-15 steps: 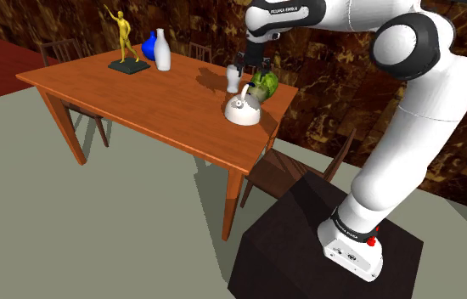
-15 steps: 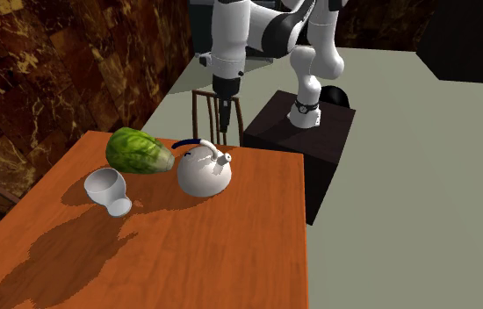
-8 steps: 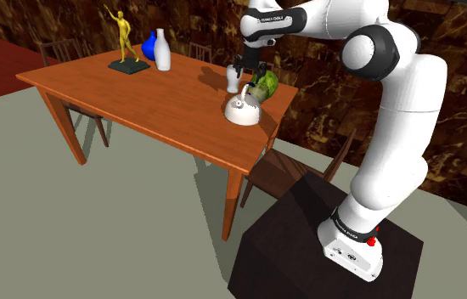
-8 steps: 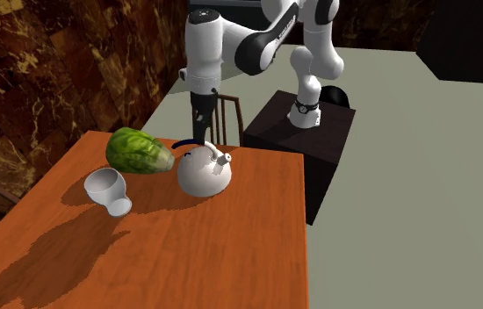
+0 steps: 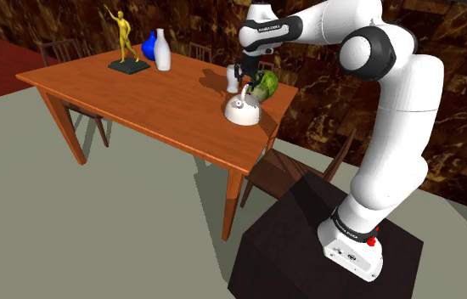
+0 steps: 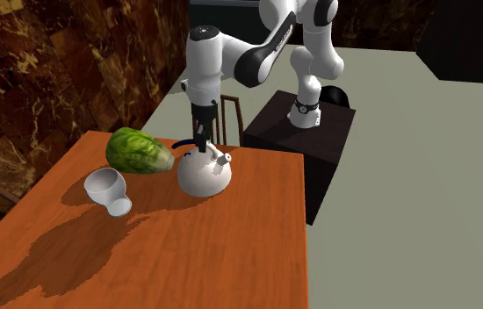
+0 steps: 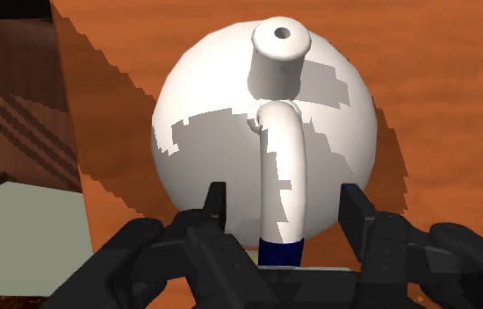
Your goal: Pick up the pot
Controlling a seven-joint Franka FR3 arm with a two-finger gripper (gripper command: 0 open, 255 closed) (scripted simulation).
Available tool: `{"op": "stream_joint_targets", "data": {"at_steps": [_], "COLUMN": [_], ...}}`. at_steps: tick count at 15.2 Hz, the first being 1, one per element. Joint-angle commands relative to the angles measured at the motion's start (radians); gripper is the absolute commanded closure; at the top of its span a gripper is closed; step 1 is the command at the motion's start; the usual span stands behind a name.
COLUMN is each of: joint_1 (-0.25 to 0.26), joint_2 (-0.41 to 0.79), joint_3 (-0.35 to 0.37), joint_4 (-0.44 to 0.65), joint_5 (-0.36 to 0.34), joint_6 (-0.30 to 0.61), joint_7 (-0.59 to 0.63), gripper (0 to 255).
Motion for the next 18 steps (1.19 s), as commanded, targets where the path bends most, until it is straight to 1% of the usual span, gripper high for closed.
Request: {"op": "stream_joint_targets", "data": {"at_steps": [1,9,18], "joint_1": [0.000,-0.001,0.000], "joint_2": [0.001,-0.001,-0.013], "joint_3": [0.000,0.000,0.000], "joint_4": [-0.002,-0.004,0.098], "joint_5": [0.000,0.000,0.003], "joint_6": [0.003,0.004,-0.111], "joint_7": [0.000,-0.001,-0.007], "gripper": [255,255,255]}}
